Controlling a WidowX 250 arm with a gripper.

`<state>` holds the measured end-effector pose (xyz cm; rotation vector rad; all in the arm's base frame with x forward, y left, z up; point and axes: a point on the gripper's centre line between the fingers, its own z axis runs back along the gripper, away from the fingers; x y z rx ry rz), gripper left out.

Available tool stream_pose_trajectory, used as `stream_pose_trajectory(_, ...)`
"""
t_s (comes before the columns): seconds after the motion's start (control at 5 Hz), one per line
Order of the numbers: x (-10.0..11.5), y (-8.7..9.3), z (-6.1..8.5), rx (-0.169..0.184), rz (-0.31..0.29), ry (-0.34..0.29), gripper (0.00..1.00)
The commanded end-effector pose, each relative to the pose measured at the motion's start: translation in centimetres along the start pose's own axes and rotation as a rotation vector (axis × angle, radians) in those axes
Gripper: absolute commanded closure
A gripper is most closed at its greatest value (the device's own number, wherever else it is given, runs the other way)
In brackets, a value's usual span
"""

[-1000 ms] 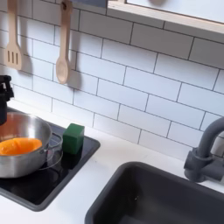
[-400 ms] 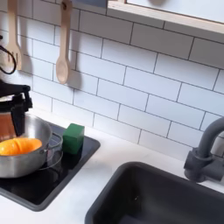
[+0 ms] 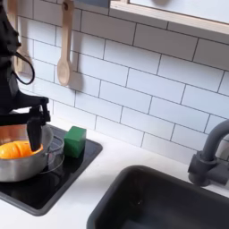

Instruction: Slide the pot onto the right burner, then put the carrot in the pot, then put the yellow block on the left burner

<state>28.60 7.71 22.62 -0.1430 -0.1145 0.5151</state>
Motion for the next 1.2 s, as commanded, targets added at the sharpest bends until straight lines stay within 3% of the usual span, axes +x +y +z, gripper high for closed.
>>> stream_pose_trajectory(0.0,-3.9,-1.2,-0.5,0.044,-0.13,0.066,0.0)
stream_pose_trajectory(0.2,-5.8,-1.0,-0.8,0.047,-0.161,0.082,0.0)
stream_pose_trajectory(0.4,-6.4,-1.5,-0.6,-0.039,-0.247,0.06,0.0)
stream_pose_trajectory(1.0,-6.6,-1.7,-0.5,-0.035,-0.265,0.06,0.0)
